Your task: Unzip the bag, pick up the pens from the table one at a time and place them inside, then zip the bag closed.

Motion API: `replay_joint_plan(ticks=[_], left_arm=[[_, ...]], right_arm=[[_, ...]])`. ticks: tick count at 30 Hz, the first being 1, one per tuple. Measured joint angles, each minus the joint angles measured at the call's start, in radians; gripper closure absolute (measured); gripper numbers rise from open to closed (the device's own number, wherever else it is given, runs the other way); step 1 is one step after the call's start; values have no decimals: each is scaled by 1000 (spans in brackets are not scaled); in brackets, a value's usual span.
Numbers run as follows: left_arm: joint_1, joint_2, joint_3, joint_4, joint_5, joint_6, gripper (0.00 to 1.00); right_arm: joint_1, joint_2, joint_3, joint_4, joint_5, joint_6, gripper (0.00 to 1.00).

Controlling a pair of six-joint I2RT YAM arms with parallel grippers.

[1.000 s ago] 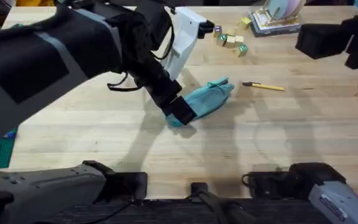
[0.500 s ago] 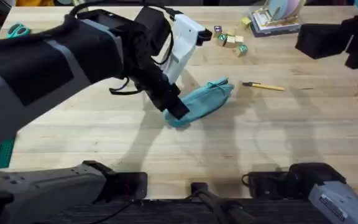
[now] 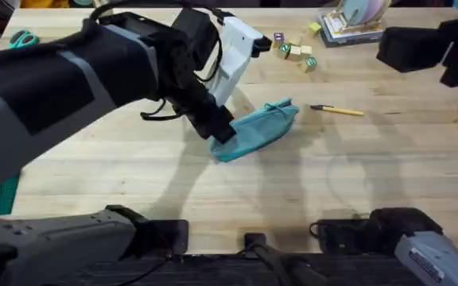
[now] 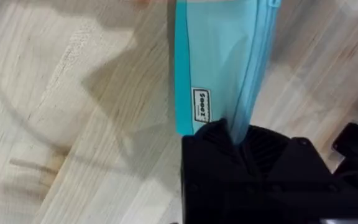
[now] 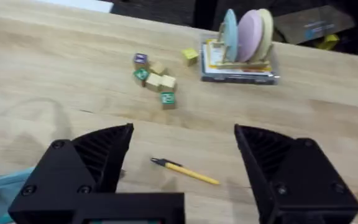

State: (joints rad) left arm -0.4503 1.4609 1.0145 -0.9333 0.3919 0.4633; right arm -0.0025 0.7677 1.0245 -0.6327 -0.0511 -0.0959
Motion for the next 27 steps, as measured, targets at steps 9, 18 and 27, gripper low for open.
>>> replay_joint_plan(ticks=[9, 18, 27], left_arm=[[0, 0, 0, 2, 0, 0, 956], [0, 0, 0, 2, 0, 0, 956], [0, 0, 0, -1, 0, 0, 957]], right_arm=[[0, 0, 0, 40, -179, 48, 5], [0, 39, 2, 72, -355, 59, 5], [62, 180, 4, 78, -433, 66, 6]])
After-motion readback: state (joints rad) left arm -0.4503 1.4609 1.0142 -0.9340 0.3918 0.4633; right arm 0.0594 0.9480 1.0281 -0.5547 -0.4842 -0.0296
